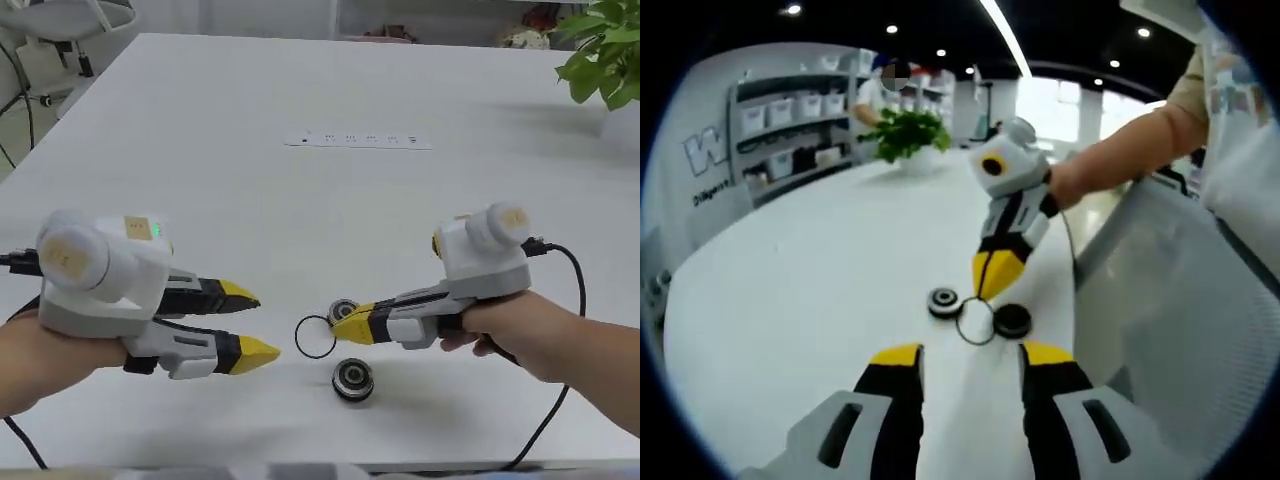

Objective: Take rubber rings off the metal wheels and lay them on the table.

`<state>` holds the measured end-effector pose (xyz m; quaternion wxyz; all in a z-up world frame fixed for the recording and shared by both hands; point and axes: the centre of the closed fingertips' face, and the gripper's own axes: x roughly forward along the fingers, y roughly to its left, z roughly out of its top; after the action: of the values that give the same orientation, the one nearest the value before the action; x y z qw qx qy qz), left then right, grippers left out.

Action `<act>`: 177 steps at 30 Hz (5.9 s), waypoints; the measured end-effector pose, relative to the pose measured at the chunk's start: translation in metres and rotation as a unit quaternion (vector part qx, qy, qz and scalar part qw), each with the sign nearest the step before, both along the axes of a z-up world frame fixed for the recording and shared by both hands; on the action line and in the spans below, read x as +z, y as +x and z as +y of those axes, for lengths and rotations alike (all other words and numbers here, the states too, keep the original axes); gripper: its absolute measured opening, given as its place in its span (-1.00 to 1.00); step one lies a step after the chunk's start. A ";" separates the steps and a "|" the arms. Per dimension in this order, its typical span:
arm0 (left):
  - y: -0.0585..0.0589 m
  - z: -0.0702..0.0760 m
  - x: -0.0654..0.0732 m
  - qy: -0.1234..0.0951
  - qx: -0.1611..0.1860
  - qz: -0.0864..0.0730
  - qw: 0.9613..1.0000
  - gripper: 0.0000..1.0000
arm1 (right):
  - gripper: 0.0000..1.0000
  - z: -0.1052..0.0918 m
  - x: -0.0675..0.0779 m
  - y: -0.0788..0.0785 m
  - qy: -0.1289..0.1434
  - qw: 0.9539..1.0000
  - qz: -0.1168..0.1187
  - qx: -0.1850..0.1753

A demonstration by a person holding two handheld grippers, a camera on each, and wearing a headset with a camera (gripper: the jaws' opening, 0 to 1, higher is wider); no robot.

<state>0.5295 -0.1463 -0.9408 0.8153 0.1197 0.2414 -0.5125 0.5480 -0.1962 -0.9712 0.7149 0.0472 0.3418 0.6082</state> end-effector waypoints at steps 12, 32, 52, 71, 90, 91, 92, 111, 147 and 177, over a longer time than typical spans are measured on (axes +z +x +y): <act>-0.006 0.022 -0.008 0.002 0.028 0.009 1.000 -0.17 | -1.00 0.020 -0.015 -0.002 -0.018 1.000 0.003 0.019; -0.004 0.034 -0.010 0.009 0.044 0.016 0.999 -0.13 | -0.94 0.026 -0.037 0.001 -0.062 0.998 -0.017 0.019; 0.002 0.030 0.004 0.003 0.038 0.007 0.999 -0.09 | -0.44 0.002 -0.011 0.012 -0.042 0.998 -0.044 0.000; 0.005 -0.006 0.013 0.005 -0.003 -0.001 1.000 -0.04 | 0.46 -0.035 0.021 0.005 -0.020 0.997 -0.071 -0.007; 0.001 -0.054 -0.002 0.016 -0.061 0.009 0.998 -0.04 | 0.17 -0.053 -0.013 -0.023 -0.069 0.989 -0.121 0.042; 0.001 -0.057 -0.004 0.017 -0.064 0.011 0.998 -0.04 | 0.12 -0.053 -0.015 -0.024 -0.071 0.989 -0.122 0.043; 0.001 -0.058 -0.005 0.018 -0.066 0.012 0.998 -0.04 | 0.10 -0.054 -0.018 -0.023 -0.072 0.989 -0.122 0.045; -0.006 -0.080 -0.032 0.034 -0.101 0.035 0.994 -0.20 | -0.27 -0.053 -0.037 -0.026 -0.083 0.985 -0.134 0.070; -0.009 -0.093 -0.062 0.062 -0.102 0.034 0.992 -0.67 | -0.68 -0.048 -0.050 -0.032 -0.094 0.980 -0.149 0.092; -0.003 -0.090 -0.067 0.072 -0.094 -0.014 0.993 -0.75 | -1.00 -0.056 -0.052 -0.029 -0.074 0.995 -0.065 0.022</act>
<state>0.5267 -0.2363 -1.0080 0.7560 0.2074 0.2537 -0.5667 0.5193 -0.2523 -1.0229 0.7240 -0.0529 0.3391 0.5984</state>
